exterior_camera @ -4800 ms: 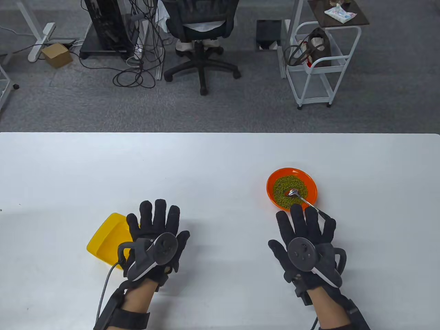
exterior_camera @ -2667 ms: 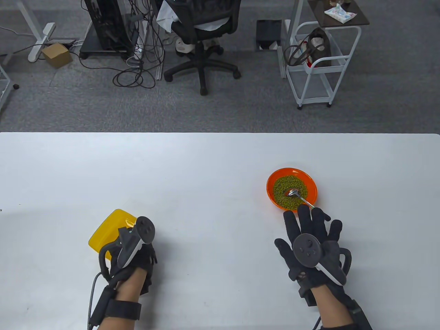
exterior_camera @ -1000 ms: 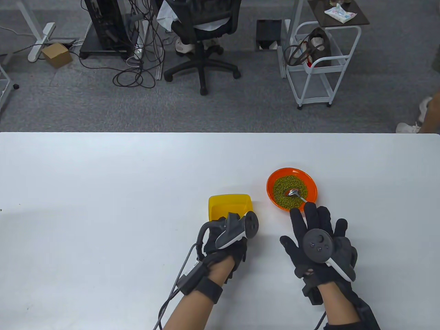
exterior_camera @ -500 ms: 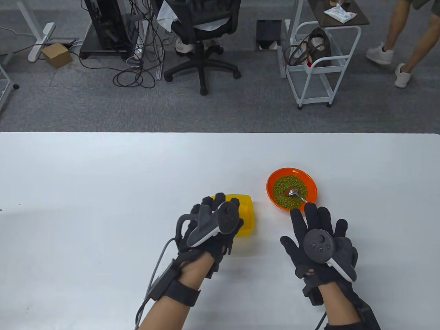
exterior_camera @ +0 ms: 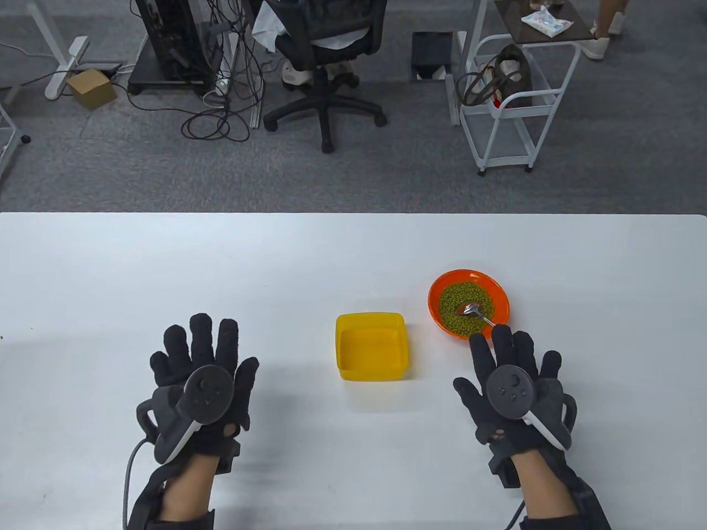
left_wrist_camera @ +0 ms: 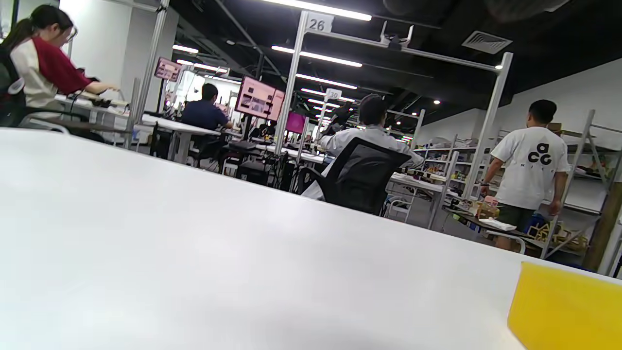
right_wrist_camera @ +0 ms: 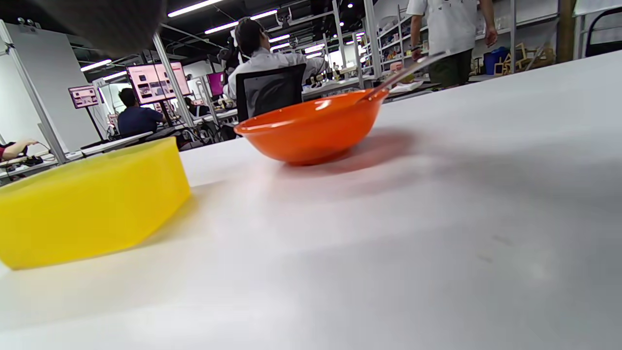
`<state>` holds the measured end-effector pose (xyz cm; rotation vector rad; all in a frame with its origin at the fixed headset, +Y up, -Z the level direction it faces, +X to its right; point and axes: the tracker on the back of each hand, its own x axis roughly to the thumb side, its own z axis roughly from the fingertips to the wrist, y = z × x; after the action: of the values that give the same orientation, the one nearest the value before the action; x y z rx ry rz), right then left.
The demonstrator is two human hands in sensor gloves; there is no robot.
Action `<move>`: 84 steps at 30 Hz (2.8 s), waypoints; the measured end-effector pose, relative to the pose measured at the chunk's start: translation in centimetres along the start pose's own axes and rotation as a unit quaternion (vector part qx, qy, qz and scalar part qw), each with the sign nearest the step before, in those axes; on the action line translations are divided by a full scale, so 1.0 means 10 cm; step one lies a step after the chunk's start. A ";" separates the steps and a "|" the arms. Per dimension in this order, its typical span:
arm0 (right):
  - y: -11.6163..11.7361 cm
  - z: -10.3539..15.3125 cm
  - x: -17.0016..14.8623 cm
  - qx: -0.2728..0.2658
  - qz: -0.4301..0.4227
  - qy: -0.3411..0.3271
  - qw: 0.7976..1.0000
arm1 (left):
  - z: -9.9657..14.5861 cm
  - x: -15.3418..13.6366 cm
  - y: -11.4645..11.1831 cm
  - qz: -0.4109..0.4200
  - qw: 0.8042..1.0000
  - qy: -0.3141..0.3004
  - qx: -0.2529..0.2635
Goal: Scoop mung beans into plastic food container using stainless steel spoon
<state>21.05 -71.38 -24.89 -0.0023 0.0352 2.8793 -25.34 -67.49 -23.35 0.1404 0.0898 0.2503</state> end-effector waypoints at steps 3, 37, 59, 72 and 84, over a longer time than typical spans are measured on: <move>0.02 -0.02 -0.04 0.007 -0.007 0.009 1.000 | 0.02 -0.11 -0.20 0.039 0.999 -0.005 0.009; 0.24 -0.62 -0.35 -0.057 0.129 0.163 0.977 | 0.03 -0.02 -0.34 0.005 0.999 -0.021 -0.027; 0.09 -0.51 -0.43 -0.195 0.106 0.143 0.964 | 0.01 -0.01 -0.39 0.007 0.999 -0.016 -0.047; 0.19 -0.54 -0.35 -0.189 0.154 0.133 0.961 | 0.01 0.01 -0.40 -0.001 0.999 -0.018 -0.046; 0.21 -0.57 -0.41 -0.140 0.032 0.159 0.977 | 0.01 0.02 -0.41 0.003 0.999 -0.018 -0.048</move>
<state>24.48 -74.60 -30.55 -0.5241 -0.3154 2.8892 -24.15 -71.38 -23.86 0.0498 0.0413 0.2565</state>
